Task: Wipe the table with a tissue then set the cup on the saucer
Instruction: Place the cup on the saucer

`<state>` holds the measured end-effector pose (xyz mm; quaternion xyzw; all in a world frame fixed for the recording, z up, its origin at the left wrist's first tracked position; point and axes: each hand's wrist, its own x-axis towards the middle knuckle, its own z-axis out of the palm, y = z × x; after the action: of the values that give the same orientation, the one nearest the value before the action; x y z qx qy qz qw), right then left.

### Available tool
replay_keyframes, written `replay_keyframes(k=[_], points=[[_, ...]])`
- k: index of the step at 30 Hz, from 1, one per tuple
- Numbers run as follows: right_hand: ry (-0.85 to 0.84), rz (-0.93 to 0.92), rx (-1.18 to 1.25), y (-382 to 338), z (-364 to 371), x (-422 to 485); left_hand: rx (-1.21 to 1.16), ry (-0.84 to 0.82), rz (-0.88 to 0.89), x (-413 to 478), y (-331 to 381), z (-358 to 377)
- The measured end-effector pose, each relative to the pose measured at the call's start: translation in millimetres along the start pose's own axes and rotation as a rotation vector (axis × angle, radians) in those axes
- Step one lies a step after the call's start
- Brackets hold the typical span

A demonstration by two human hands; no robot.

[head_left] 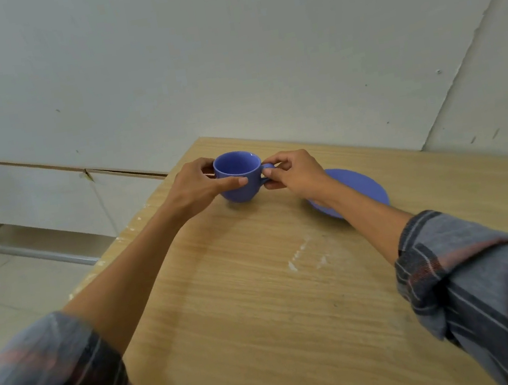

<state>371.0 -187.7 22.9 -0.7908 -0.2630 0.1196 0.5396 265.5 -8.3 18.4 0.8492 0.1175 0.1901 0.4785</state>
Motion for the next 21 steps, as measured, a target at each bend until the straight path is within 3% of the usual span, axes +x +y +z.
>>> replay_keyframes(k=[13,21], points=[[0.171,0.0,0.033,10,-121,-61,-0.119,-0.105,0.097,-5,87,92],[0.239,0.066,0.058,38,-143,-69,-0.166,-0.182,0.081,-2,90,131]])
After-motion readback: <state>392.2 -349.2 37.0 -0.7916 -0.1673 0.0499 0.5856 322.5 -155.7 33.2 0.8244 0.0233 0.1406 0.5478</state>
